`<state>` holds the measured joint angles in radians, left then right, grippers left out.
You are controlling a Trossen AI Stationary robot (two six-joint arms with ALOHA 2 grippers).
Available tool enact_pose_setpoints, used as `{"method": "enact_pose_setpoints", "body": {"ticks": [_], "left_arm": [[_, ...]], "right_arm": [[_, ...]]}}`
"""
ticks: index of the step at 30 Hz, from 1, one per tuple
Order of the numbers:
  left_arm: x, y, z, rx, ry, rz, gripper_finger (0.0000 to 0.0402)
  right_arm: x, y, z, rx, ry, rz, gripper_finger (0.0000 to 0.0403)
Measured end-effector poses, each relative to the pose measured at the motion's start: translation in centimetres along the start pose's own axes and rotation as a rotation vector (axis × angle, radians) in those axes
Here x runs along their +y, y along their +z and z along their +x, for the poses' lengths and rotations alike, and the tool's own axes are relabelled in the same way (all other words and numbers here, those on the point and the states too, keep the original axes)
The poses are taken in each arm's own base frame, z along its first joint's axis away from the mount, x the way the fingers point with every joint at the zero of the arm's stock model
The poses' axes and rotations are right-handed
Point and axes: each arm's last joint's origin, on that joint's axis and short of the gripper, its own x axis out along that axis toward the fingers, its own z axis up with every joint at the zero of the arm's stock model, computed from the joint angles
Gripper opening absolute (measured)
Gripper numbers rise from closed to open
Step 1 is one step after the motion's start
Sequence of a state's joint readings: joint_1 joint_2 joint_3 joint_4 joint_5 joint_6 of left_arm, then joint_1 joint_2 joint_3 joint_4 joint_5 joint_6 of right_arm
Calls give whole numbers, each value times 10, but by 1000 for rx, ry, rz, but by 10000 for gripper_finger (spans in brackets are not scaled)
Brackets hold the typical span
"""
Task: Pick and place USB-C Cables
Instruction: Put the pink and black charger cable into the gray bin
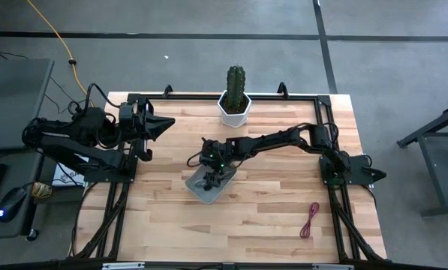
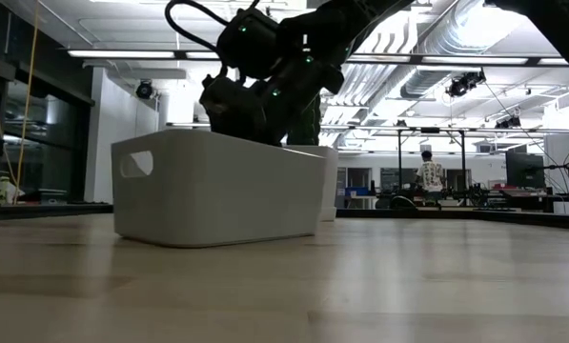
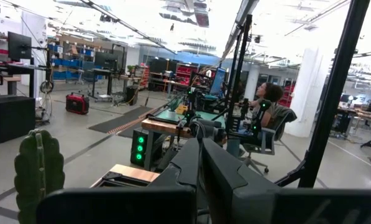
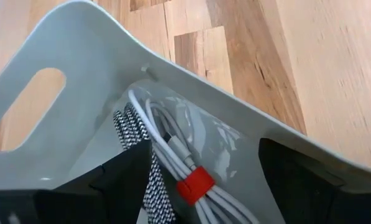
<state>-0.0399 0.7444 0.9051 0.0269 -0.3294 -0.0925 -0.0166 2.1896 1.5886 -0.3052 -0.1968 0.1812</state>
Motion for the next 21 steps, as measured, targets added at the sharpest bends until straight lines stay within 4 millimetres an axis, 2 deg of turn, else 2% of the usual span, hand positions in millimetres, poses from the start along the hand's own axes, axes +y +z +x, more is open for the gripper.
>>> {"method": "enact_pose_setpoints", "body": {"ticks": [5,10,15,21], "left_arm": [[0,0,0,0,0,0,0],[0,0,0,1,0,0,0],[0,0,0,2,0,0,0],[0,0,0,0,0,-1,0]], "right_arm": [[2,1,-14,28,20,9,289],[8,8,-44,41,39,-53,289],[13,23,-93,-34,35,-130,289],[11,39,-172,-190,5,-171,289]]}}
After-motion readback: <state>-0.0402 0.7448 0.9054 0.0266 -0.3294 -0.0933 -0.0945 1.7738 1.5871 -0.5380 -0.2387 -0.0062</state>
